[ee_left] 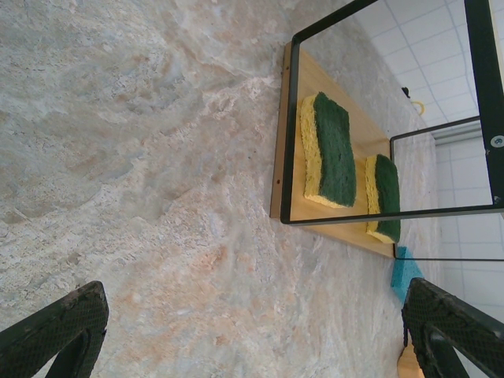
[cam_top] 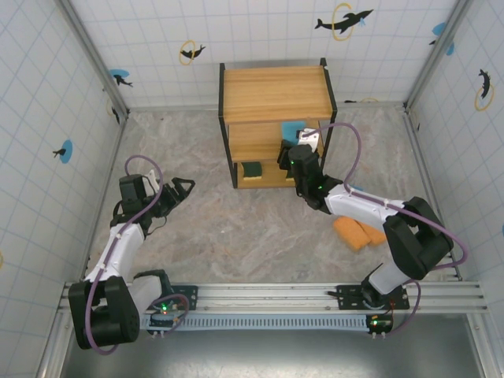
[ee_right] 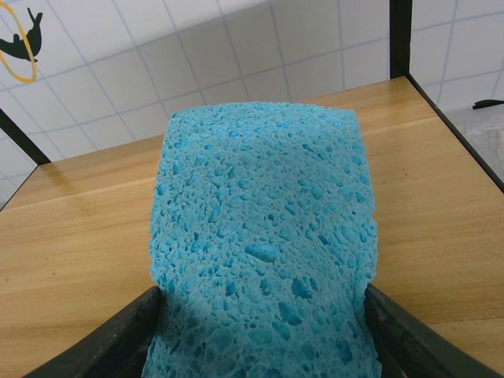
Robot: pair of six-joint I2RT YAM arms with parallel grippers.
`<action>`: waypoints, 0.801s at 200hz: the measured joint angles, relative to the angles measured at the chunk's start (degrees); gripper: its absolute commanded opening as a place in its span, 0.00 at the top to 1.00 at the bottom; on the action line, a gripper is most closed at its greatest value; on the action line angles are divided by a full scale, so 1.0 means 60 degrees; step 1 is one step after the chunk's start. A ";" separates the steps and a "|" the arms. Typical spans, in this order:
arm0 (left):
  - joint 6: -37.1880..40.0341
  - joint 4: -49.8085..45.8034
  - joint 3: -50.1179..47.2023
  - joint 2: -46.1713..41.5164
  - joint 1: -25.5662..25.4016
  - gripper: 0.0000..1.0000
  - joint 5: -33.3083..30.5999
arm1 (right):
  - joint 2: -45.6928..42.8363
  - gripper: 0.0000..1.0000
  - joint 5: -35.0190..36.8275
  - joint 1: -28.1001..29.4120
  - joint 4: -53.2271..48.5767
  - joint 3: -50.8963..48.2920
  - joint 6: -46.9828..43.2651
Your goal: Place and organize the cleaning sponges onto the shelf
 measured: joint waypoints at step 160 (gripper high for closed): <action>0.0000 0.0000 0.0000 -0.0007 0.0000 0.02 0.0000 | -0.0036 0.21 0.0000 -0.0004 -0.0419 0.0164 -0.0284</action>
